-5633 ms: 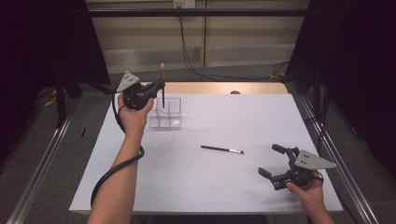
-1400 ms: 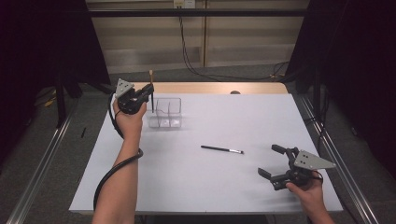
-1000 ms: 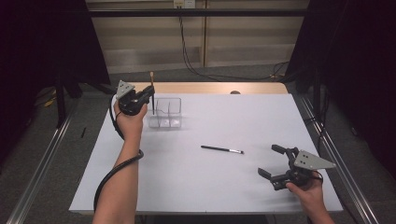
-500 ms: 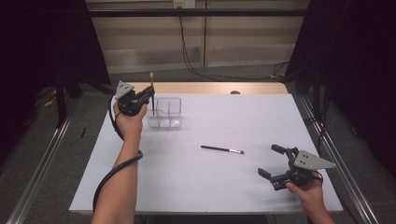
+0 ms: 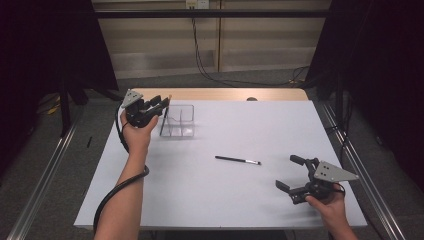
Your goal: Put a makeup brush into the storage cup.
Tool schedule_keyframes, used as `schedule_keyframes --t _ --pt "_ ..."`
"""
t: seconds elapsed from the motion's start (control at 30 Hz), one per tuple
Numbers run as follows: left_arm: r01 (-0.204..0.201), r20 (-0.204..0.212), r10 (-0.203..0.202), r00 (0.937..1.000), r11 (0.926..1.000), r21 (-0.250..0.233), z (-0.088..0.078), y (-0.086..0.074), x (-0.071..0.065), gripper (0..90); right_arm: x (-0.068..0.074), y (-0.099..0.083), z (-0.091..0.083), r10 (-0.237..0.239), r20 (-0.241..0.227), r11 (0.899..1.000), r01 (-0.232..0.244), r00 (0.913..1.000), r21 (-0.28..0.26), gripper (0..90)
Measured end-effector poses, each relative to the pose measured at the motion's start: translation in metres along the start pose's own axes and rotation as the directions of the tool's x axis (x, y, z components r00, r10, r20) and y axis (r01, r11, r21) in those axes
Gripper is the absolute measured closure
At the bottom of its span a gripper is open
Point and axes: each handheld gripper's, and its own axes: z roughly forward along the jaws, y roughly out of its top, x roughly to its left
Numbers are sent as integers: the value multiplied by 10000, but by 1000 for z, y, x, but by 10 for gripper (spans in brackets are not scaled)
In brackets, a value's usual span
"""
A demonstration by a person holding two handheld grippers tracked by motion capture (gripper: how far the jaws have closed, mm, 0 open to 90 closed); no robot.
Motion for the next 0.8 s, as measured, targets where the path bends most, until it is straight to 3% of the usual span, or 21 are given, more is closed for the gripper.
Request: schedule_keyframes --t 0.33,0.47,0.8 --pt "296 504 -281 9983 9991 -303 -10 -6 -3 437 1 0 1 8 -4 10000 -8 10000 12 0" --pt "199 677 -175 9975 9992 -341 -14 -8 -5 391 1 0 1 -22 -30 10000 22 10000 13 0" --pt "181 1442 -112 9895 9987 -468 -20 -16 -14 259 2 0 2 -19 -29 10000 19 10000 26 0"
